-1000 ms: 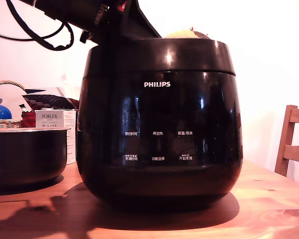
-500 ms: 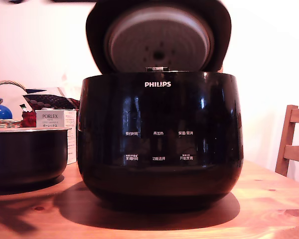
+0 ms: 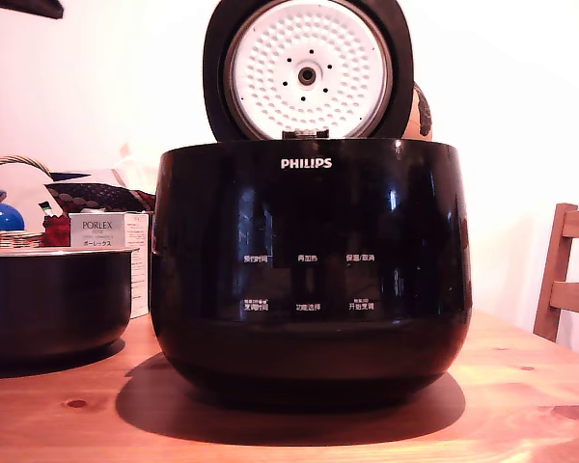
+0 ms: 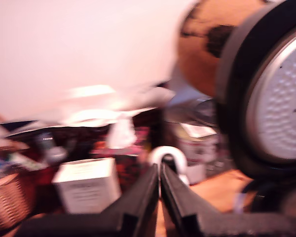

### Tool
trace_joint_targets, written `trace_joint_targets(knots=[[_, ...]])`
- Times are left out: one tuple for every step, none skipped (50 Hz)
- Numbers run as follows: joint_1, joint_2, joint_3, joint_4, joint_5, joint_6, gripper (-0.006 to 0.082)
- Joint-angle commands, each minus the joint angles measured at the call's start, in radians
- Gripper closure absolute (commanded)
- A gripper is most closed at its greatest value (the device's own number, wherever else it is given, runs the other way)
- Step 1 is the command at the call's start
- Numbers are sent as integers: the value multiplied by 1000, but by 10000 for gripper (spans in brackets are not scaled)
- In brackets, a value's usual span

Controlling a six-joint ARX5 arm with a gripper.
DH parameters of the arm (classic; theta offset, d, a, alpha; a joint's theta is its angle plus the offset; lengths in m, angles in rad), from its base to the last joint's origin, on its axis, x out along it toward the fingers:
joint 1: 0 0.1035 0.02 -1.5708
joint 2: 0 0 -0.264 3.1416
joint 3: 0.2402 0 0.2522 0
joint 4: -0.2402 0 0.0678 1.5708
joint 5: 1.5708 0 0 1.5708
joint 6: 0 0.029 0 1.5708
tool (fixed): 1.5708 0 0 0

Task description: Open the rice cooker by pressing the large metal button on the top of its lid with medium force

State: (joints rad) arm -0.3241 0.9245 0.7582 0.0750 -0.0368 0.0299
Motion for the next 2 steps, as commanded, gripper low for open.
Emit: trace_joint_targets(knots=[[4, 1, -2, 0, -1, 5, 791], [4, 1, -2, 0, -1, 5, 791]])
